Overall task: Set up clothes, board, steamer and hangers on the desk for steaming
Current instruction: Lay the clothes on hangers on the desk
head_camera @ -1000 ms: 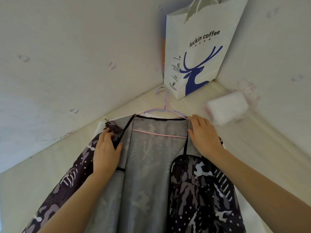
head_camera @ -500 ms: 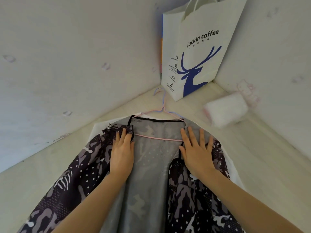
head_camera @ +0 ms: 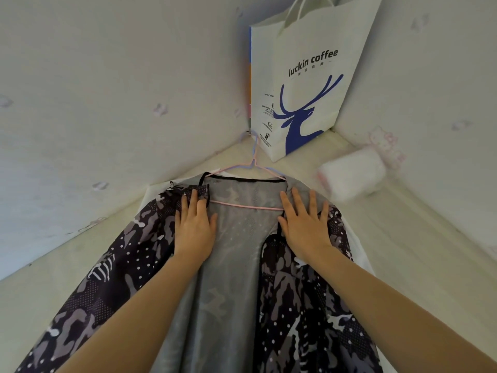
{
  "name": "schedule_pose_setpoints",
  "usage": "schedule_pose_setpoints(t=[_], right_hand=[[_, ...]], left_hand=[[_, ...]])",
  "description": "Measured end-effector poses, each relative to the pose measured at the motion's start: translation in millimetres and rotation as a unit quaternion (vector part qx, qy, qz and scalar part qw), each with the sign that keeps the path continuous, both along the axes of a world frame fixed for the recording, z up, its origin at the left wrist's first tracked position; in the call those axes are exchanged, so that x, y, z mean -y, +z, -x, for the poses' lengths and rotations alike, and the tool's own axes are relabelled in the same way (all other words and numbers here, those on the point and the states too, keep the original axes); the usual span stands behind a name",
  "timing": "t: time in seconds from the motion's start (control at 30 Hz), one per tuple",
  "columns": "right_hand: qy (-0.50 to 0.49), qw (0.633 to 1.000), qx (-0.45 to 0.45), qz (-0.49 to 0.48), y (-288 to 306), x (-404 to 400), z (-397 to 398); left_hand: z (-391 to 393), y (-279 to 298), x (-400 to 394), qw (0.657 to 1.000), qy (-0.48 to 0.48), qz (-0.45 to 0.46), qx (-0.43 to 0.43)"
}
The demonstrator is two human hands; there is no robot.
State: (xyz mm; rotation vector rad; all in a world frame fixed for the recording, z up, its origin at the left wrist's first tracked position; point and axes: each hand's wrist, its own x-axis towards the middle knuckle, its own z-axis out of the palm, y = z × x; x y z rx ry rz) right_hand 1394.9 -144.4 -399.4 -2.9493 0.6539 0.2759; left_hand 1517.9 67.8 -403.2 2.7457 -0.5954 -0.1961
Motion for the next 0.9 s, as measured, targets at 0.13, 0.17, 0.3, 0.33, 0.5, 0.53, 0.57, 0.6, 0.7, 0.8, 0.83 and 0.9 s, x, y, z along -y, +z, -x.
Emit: schedule_pose_setpoints(t=[0.13, 0.17, 0.3, 0.33, 0.5, 0.53, 0.57, 0.6, 0.7, 0.8, 0.83, 0.9], right_hand=[[0.001, 1.0, -0.015, -0.004, 13.1, -10.9, 11.2], [-0.001, 1.0, -0.019, -0.008, 15.9, -15.5, 16.6], [-0.035, 0.998, -0.016, -0.048, 30.9, -39.9, 45.7], [-0.039, 0.998, -0.016, -0.054, 34.6, -47.5, 54.7], [-0.056, 0.996, -0.017, -0.063, 46.0, -99.9, 110.7], [-0.06, 0.996, -0.02, -0.065, 47.3, -111.8, 122.7], [-0.066, 0.995, -0.025, -0.068, 48.8, -124.0, 134.6], [-0.074, 0.994, -0.028, -0.072, 50.9, -135.7, 145.7], [-0.1, 0.99, -0.028, -0.091, 60.0, -169.3, 176.4], [-0.123, 0.988, -0.023, -0.091, 68.9, -200.1, 206.8], [-0.133, 0.987, -0.019, -0.089, 72.1, -209.0, 216.6], [-0.159, 0.983, -0.012, -0.088, 76.4, -226.5, 236.2]], left_hand=[[15.9, 10.7, -10.1, 0.998, -0.014, -0.047, -0.025], [22.1, 11.8, -13.2, 0.998, -0.019, -0.054, -0.027], [52.4, 17.8, -28.0, 0.996, -0.037, -0.074, -0.02], [60.6, 19.7, -32.2, 0.996, -0.041, -0.078, -0.018], [104.2, 33.1, -58.9, 0.988, -0.102, -0.109, -0.044], [114.3, 35.7, -65.5, 0.984, -0.122, -0.118, -0.049], [124.7, 38.0, -72.7, 0.981, -0.14, -0.122, -0.052], [134.9, 39.8, -79.8, 0.979, -0.154, -0.122, -0.056], [163.8, 47.0, -101.4, 0.976, -0.186, -0.102, -0.058], [189.0, 52.5, -122.6, 0.97, -0.224, -0.087, -0.049], [196.3, 52.6, -129.5, 0.967, -0.239, -0.082, -0.044], [211.7, 53.8, -142.4, 0.96, -0.27, -0.062, -0.038]])
